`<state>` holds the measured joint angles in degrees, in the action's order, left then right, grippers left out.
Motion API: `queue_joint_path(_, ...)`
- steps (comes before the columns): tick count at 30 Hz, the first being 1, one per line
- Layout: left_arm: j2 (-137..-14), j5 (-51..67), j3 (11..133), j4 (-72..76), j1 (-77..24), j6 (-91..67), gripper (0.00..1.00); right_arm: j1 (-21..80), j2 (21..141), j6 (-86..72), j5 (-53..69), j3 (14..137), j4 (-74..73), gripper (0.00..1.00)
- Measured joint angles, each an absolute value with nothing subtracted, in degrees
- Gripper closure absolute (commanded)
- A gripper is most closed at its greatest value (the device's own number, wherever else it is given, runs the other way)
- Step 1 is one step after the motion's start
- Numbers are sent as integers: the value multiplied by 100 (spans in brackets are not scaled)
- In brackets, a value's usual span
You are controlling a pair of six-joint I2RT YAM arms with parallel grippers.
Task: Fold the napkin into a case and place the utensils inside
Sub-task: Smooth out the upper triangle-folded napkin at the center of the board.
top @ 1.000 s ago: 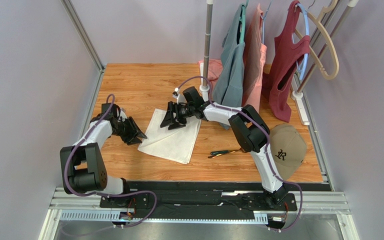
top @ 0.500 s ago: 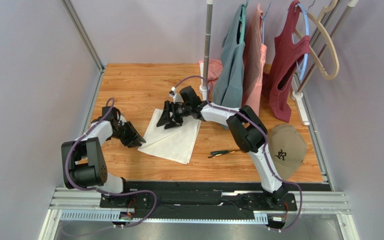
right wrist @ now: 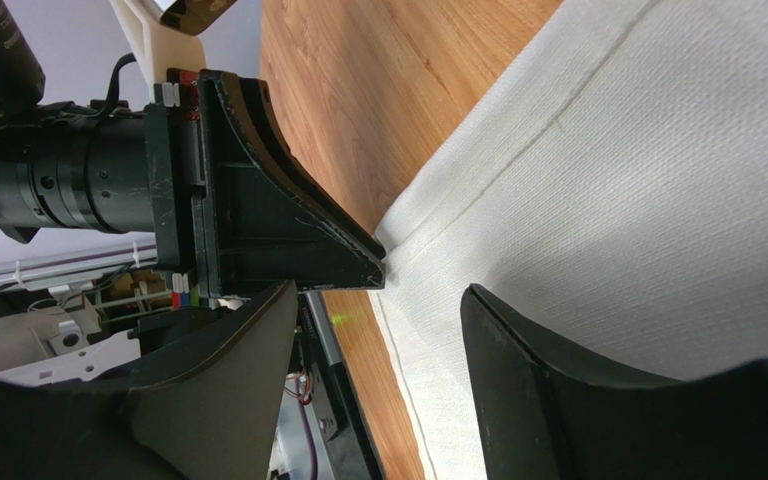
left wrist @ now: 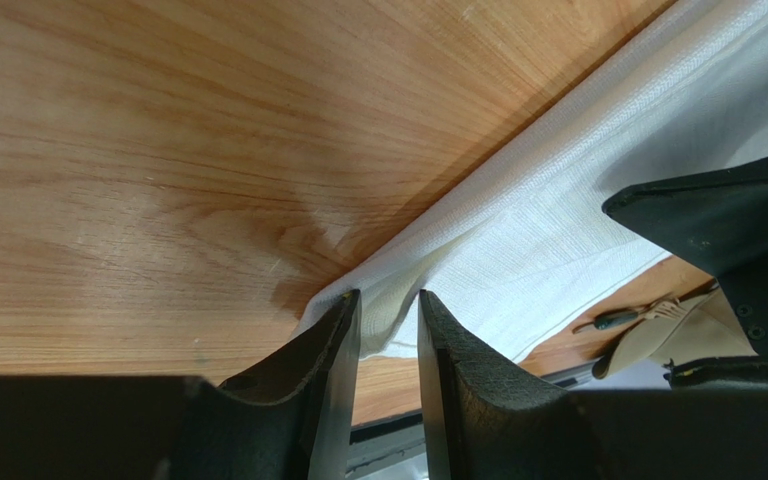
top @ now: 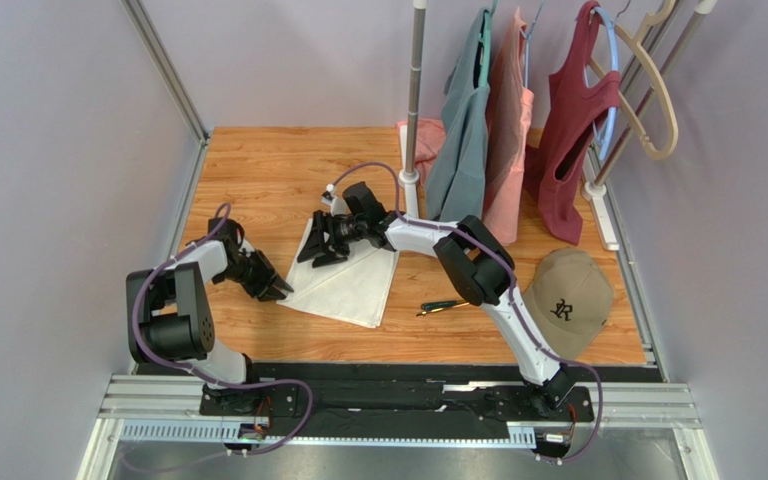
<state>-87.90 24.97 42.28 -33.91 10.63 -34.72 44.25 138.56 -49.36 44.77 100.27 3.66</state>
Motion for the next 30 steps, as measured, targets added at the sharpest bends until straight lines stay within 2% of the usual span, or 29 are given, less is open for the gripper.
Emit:
queue_joint_path(3, -8750, 2473, 4198, -3374, 1063, -3472, 64, 4425, 13976, -5026, 4517, 10110, 454, 35)
queue_joint_path(7, -8493, 2276, 4097, -3371, 1066, -3465, 71, 4445, 14042, -5111, 4536, 10184, 539, 35)
queue_joint_path(9, -8252, 2141, 4086, -3437, 1066, -3463, 71, 4445, 14084, -5151, 4560, 10245, 574, 35)
queue_joint_path(15, -7557, 2056, 4104, -3514, 1066, -3422, 83, 4445, 14226, -5258, 4558, 10350, 685, 35)
queue_joint_path(16, -7548, 2073, 4115, -3520, 1066, -3413, 88, 4445, 14247, -5273, 4556, 10357, 698, 35)
queue_joint_path(19, -7607, 2169, 4145, -3557, 1066, -3371, 97, 4442, 14320, -5306, 4556, 10357, 716, 35)
queue_joint_path(30, -8119, 2810, 4147, -3444, 1066, -3271, 99, 4412, 14341, -5360, 4556, 10475, 716, 35)
